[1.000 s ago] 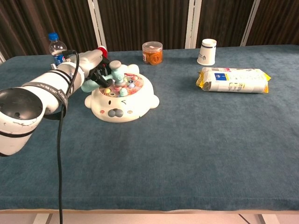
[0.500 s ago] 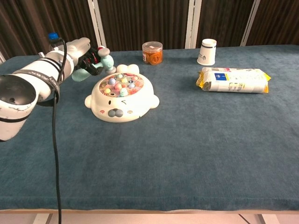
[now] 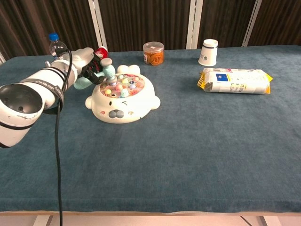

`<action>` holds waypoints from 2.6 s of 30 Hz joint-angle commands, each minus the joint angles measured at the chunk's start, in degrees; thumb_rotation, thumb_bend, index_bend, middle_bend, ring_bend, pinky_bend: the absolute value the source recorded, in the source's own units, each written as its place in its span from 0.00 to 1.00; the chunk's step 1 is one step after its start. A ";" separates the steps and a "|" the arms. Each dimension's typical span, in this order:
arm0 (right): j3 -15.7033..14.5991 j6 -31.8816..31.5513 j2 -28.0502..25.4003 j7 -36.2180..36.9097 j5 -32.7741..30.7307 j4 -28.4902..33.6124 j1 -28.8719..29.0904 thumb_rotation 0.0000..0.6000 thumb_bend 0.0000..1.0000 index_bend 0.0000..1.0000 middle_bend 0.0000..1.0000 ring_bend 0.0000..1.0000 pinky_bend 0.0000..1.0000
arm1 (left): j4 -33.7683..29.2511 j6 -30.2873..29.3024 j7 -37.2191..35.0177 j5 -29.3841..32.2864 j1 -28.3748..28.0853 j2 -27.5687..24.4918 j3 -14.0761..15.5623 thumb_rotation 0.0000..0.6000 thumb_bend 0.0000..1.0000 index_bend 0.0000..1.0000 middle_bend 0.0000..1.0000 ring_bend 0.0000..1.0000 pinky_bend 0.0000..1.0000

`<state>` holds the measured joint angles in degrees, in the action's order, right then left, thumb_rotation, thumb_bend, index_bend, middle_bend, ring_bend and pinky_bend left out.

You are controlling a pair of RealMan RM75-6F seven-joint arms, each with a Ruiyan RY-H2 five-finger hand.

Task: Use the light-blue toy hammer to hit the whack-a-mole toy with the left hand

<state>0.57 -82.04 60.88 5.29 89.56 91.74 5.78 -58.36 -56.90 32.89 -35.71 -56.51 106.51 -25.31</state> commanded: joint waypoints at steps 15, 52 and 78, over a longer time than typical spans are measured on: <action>0.08 -0.15 0.05 -0.04 0.09 -0.12 -0.03 1.00 0.18 0.01 0.00 0.00 0.00 | -7.07 -2.44 -0.33 -2.03 1.17 -2.80 -0.03 1.00 0.90 0.67 1.00 0.99 1.00; -0.90 0.14 0.92 -2.15 1.63 0.55 0.16 1.00 0.18 0.00 0.00 0.00 0.00 | -7.44 -10.87 -14.41 -23.67 21.57 -6.93 16.84 1.00 0.82 0.69 1.00 0.94 1.00; -0.78 -0.12 0.86 -2.08 1.40 0.59 0.02 1.00 0.18 0.00 0.00 0.00 0.00 | -4.65 -4.53 -13.35 -23.64 23.30 -7.03 15.40 1.00 0.56 0.55 0.71 0.65 0.99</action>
<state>-0.21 -82.16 61.74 3.22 90.96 92.33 5.80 -62.91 -61.64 19.55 -59.47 -33.28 99.57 -9.85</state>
